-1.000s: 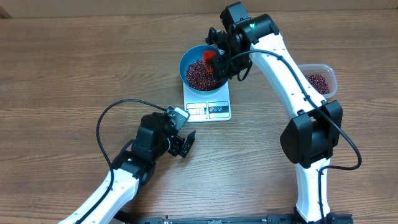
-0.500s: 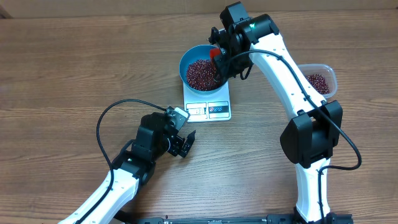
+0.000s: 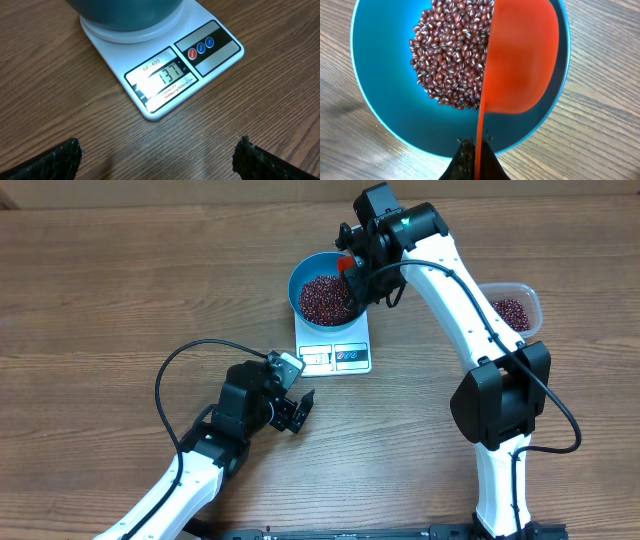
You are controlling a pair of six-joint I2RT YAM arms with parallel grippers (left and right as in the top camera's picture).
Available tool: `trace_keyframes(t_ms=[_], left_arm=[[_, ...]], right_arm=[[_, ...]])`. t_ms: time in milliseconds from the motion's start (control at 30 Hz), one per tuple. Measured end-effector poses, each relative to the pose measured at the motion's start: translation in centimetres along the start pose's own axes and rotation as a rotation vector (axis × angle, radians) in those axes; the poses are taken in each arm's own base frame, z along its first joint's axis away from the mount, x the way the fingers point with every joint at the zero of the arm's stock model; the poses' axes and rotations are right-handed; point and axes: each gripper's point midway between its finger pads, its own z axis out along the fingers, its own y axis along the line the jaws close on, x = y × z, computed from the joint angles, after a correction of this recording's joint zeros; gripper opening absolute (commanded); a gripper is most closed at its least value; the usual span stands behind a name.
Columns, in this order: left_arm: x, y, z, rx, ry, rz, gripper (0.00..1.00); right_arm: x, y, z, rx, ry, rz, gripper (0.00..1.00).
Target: Scoop item into bowl and weigh 150g on scale
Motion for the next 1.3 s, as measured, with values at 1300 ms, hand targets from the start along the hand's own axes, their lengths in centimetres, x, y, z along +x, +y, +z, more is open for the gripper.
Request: trace_keyframes(t_ms=[1300], left_arm=[[0.0, 0.0, 0.0, 0.0, 0.0, 0.0, 1.0]], right_arm=[[0.2, 1.0, -0.2, -0.101, 0.001, -0.006, 0.04]])
